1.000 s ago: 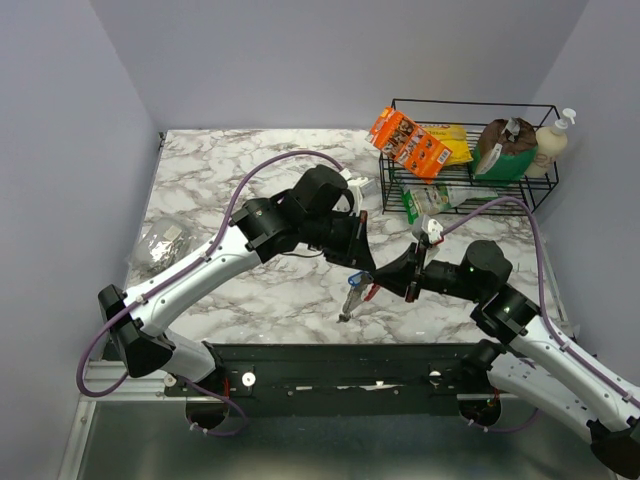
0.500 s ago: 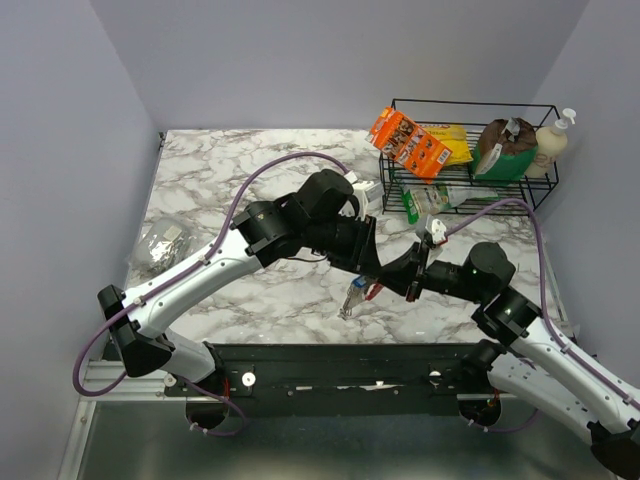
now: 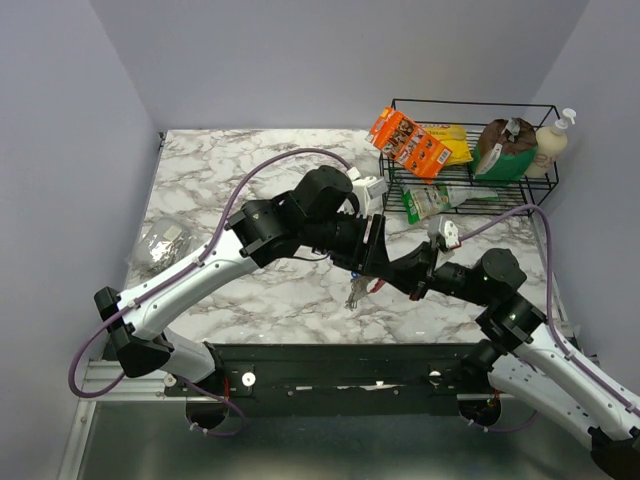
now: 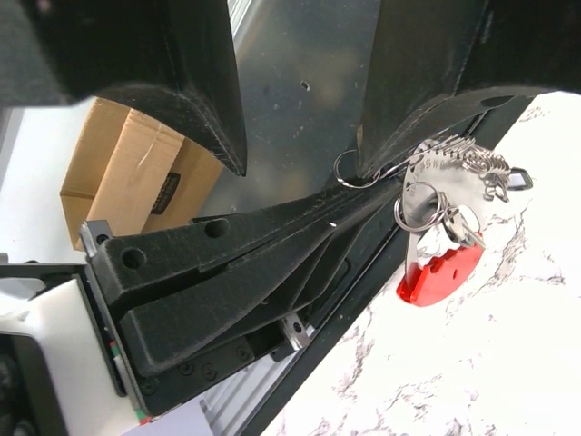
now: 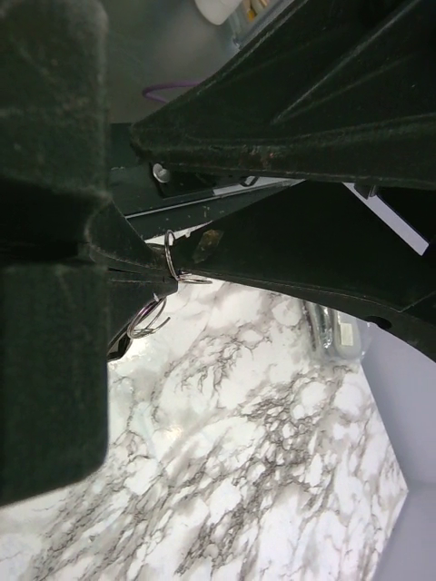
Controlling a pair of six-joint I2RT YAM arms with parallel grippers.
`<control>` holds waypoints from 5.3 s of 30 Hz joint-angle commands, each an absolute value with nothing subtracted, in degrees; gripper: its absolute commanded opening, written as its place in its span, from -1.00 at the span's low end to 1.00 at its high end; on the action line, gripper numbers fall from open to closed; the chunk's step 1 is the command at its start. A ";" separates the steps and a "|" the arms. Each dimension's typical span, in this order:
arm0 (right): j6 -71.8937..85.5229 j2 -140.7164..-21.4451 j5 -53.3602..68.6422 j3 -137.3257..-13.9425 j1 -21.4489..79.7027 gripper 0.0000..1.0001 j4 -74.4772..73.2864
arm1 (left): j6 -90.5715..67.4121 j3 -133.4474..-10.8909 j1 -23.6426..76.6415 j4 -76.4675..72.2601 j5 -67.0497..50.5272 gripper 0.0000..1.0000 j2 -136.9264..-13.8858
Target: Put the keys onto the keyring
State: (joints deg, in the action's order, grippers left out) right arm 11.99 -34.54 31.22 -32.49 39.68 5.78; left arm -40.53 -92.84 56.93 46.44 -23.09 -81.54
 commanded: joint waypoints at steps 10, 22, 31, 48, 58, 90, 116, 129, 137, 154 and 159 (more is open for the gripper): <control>12.48 -32.08 34.63 -34.19 39.81 -0.99 12.30 | -38.59 -100.11 57.04 49.30 -23.12 0.43 -78.84; 12.13 -32.17 39.28 -37.61 39.81 -0.99 10.64 | -22.52 -96.34 56.87 47.82 -19.07 0.33 -72.78; 13.27 -34.63 47.54 -41.40 39.81 -0.99 9.84 | -15.21 -81.22 56.78 30.95 -25.05 0.06 -61.97; 14.24 -35.68 49.13 -41.75 39.81 -0.99 10.72 | -15.21 -78.57 56.87 25.57 -37.62 -0.17 -64.34; 14.41 -36.12 48.96 -42.01 39.81 -0.99 10.90 | -13.27 -79.45 56.87 29.79 -38.32 -0.25 -65.74; 14.76 -36.39 47.81 -41.84 39.81 -0.99 10.63 | -14.32 -76.56 57.13 26.73 -28.57 -1.00 -62.76; 13.18 -34.80 40.25 -42.97 39.73 0.21 6.15 | -7.56 -76.72 57.13 28.63 -18.45 -1.00 -57.65; 11.95 -38.84 37.35 -48.43 39.73 0.33 3.08 | -5.36 -80.60 57.48 34.72 -21.35 -1.00 -61.88; 10.20 -41.13 39.37 -48.51 39.73 -0.07 3.25 | -6.41 -76.99 57.57 27.96 -22.94 -1.00 -59.42; 9.76 -42.45 43.15 -47.29 39.73 -0.43 4.13 | -8.26 -77.17 57.57 26.63 -24.08 -1.00 -59.68; 10.19 -42.45 43.16 -47.02 39.81 -0.57 4.66 | -8.61 -77.25 57.57 26.28 -24.61 -1.00 -59.77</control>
